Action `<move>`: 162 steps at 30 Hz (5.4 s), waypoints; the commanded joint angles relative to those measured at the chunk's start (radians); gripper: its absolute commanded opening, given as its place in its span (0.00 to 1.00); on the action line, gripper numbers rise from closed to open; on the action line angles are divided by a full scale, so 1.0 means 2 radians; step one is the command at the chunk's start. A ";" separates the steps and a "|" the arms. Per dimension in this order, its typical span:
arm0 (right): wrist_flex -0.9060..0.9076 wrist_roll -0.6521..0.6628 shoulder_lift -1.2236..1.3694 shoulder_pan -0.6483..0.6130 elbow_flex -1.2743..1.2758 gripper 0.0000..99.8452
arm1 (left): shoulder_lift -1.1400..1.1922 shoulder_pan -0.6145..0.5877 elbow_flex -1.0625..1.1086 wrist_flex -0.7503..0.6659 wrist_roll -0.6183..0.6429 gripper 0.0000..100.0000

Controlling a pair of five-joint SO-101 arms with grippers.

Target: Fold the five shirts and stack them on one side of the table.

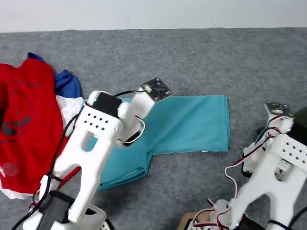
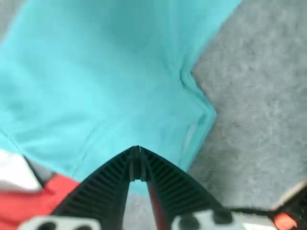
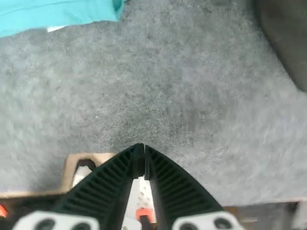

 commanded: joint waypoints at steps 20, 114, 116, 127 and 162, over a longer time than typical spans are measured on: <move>-0.074 0.046 0.033 -0.550 -0.096 0.01 | -0.169 -0.578 -0.014 -0.041 -0.045 0.00; -0.188 0.179 0.436 -0.662 -0.331 0.01 | -0.031 -0.823 -0.014 -0.084 -0.044 0.00; -0.202 0.179 0.436 -0.654 -0.331 0.01 | -0.031 -0.824 -0.014 -0.084 -0.044 0.00; -0.209 0.142 0.489 -0.610 -0.391 0.01 | -0.035 -0.822 0.004 -0.087 -0.044 0.00; -0.153 0.089 0.624 -0.532 -0.621 0.20 | -0.035 -0.826 0.018 -0.087 -0.045 0.00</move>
